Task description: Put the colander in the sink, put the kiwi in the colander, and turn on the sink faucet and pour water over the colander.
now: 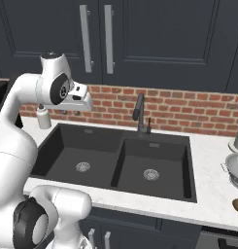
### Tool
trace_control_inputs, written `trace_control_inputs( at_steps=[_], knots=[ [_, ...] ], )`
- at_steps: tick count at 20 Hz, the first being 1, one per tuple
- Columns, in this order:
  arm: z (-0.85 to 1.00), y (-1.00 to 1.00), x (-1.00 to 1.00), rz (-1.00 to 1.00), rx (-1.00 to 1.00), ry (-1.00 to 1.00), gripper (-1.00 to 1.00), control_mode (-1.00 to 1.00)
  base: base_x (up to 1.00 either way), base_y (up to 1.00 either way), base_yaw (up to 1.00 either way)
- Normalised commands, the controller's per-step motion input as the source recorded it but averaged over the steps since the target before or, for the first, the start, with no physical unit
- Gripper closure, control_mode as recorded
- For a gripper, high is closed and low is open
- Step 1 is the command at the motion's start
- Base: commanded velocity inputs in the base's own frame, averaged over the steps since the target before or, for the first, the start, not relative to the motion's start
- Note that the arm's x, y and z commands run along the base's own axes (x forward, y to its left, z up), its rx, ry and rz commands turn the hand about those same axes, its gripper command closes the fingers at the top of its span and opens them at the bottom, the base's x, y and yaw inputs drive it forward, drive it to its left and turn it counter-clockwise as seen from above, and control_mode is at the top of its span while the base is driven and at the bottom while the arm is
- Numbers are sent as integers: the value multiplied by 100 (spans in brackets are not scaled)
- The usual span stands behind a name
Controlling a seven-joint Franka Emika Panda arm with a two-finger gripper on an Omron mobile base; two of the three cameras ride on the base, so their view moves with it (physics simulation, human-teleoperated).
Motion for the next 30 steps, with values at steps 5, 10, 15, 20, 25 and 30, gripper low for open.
trace_control_inputs(
  at_steps=[5, 10, 15, 20, 25, 30],
  knots=[
    [0, 0, 0, 0, 0, 0, -100, 100, 0, 0, 0],
    [0, 0, 0, 0, 0, 0, -100, 100, 0, -16, 0],
    [0, 0, 0, 0, 0, 0, -100, 100, 0, -44, 0],
    [0, 0, 0, 0, 0, 0, -100, 100, 0, -54, 0],
    [0, 0, 0, 0, 0, 0, -100, 100, 0, -52, 0],
    [0, 0, 0, 0, 0, 0, -100, 100, 0, -50, 0]
  ],
)
